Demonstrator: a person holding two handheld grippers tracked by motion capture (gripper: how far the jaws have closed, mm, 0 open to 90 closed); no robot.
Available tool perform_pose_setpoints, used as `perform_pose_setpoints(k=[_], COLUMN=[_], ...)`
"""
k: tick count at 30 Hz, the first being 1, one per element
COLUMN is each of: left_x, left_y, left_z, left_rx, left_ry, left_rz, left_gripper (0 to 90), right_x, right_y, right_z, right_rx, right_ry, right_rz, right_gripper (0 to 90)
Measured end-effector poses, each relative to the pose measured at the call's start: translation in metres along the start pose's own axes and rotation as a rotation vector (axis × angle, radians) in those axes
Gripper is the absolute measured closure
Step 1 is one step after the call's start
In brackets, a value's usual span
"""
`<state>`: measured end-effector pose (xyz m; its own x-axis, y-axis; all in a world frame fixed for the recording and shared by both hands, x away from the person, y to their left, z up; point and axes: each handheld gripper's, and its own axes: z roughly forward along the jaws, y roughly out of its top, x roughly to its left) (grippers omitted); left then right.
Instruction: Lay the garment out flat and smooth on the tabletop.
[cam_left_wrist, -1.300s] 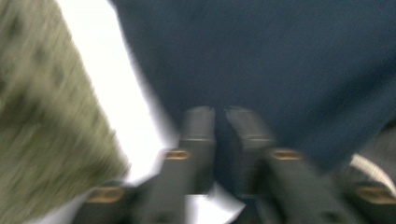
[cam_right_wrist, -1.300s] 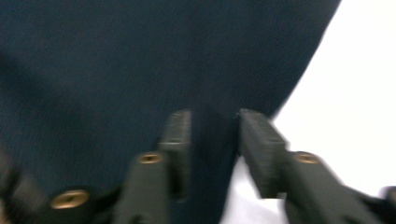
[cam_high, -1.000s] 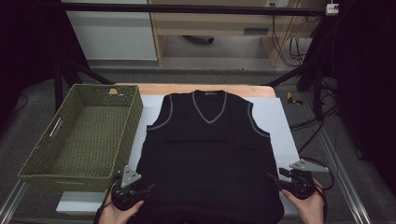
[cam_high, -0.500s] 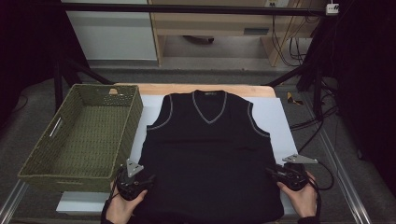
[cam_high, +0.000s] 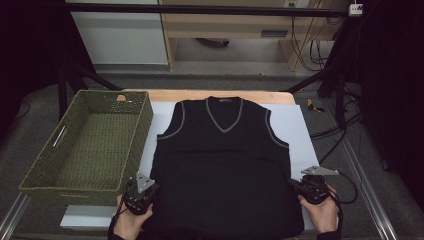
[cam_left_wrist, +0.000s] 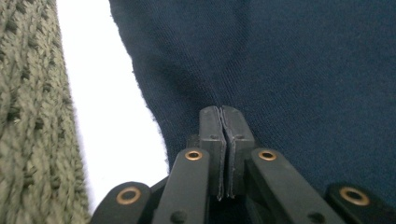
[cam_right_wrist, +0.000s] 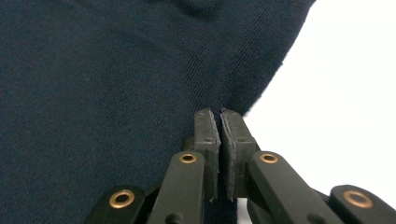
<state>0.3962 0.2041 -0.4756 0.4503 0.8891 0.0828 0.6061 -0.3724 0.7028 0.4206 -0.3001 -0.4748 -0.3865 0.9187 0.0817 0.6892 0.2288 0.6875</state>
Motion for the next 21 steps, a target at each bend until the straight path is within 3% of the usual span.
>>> perform_pose_setpoints(k=[3,8,13,16,21], left_x=[0.003,0.002,0.006,0.011,0.003], left_y=[-0.002,-0.005,-0.005,-0.009,-0.018], left_z=[-0.006,-0.021,-0.032,-0.035,-0.043], left_rx=[-0.002,-0.012,-0.008,0.034,0.075], left_ry=[-0.017,-0.046,-0.068,-0.102,-0.112], left_rz=[-0.010,-0.009,-0.015,-0.032,0.007], left_gripper=[88.3,88.5,88.5,88.4,88.4], right_x=[0.000,-0.002,0.001,0.001,0.005], right_y=[-0.003,-0.010,-0.014,-0.018,-0.029], right_z=[-0.006,-0.025,-0.033,-0.035,-0.039], right_rx=[-0.002,-0.050,-0.042,-0.023,0.018], right_ry=[0.006,0.033,0.051,0.063,0.100], right_rz=[-0.003,0.014,0.019,0.016,0.004], right_gripper=[87.1,87.1,87.1,87.1,87.1])
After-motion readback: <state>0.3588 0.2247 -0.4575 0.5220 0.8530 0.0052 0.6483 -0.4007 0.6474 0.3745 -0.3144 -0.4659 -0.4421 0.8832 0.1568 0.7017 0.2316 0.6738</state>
